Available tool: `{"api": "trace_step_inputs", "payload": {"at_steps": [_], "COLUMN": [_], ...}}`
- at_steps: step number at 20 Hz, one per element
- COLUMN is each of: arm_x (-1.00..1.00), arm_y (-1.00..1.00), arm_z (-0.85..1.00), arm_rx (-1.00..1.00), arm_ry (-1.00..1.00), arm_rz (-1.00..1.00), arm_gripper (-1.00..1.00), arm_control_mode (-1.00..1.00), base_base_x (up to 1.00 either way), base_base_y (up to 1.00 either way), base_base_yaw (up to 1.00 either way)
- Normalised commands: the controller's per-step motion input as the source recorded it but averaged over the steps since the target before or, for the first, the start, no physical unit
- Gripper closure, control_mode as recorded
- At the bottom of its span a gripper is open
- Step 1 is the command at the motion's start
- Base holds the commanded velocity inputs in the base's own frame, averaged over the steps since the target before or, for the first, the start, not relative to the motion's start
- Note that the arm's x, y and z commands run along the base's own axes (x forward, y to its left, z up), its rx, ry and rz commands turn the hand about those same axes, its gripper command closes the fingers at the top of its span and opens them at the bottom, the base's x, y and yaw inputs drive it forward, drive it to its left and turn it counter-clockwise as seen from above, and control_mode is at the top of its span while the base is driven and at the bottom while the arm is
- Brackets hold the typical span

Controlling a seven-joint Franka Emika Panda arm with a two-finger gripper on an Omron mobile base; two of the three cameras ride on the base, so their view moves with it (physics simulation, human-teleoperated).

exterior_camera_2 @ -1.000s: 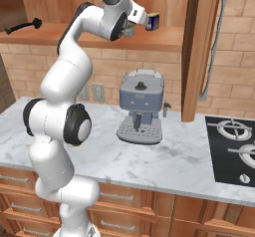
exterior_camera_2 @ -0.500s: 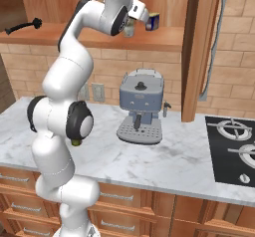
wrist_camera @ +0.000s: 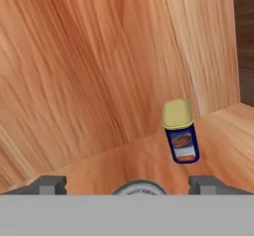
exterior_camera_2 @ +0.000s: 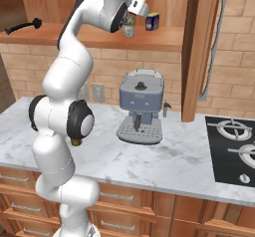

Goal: Pick the cans from the counter and place them in their designated side in the cabinet.

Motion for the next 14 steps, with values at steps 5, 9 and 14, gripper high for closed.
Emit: {"api": "trace_step_inputs", "payload": {"at_steps": [5,9,14], "arm_x": [-0.23,-0.32,-0.39], "arm_y": [-0.05,-0.04,0.0], "arm_z": [-0.04,-0.03,-0.01], "arm_rx": [0.03,0.05,0.04], "arm_ry": [-0.09,-0.09,-0.1], "arm_rz": [0.04,0.05,0.05], "arm_gripper": [-1.0,-1.0,-1.0], "arm_control_mode": [-1.0,-1.0,-1.0], "base_base_x": [0.0,0.0,0.0], "base_base_y": [0.0,0.0,0.0], "base_base_yaw": [0.0,0.0,0.0]}}
